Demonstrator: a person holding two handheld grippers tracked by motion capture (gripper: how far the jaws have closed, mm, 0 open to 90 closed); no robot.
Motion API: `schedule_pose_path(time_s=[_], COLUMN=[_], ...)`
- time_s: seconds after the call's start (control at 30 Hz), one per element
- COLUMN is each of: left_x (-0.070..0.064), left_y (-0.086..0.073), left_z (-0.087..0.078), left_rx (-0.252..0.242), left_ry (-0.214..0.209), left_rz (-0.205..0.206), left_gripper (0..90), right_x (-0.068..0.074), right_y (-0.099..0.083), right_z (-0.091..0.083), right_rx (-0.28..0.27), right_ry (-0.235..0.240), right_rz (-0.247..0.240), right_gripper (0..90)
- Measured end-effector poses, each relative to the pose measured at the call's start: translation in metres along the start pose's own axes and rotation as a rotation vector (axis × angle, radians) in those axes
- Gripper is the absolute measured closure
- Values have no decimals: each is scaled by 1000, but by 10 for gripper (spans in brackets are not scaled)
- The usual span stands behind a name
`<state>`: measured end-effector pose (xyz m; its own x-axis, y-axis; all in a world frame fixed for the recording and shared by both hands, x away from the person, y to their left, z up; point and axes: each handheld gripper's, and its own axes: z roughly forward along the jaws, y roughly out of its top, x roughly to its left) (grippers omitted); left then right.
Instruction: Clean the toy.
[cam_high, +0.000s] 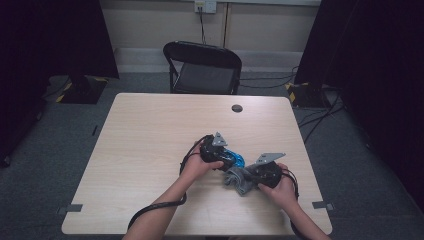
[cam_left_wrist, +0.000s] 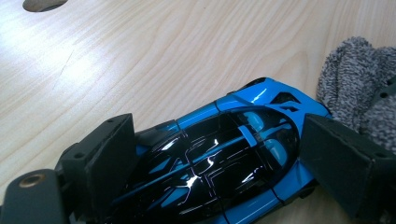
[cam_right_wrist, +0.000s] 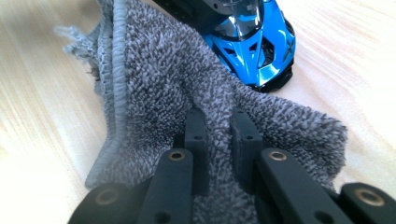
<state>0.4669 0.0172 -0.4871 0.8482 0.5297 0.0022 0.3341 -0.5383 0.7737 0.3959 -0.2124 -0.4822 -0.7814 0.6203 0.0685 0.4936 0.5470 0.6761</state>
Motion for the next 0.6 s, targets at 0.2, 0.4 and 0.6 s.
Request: schedule_pose_path(time_s=[0.2,0.4,0.6], left_x=[1,1,1], left_y=[0,0,0], left_z=[-1,-1,-1], left_rx=[2,1,2], left_ry=[2,3,3], left_rz=[2,1,-1], left_gripper=[111,111,111], right_x=[-5,-15,-25], right_y=[2,1,1], right_z=[0,-2,-3], right_rx=[9,8,5], right_ry=[-19,-35,-47], right_rz=[1,23,54], right_gripper=[800,800,800])
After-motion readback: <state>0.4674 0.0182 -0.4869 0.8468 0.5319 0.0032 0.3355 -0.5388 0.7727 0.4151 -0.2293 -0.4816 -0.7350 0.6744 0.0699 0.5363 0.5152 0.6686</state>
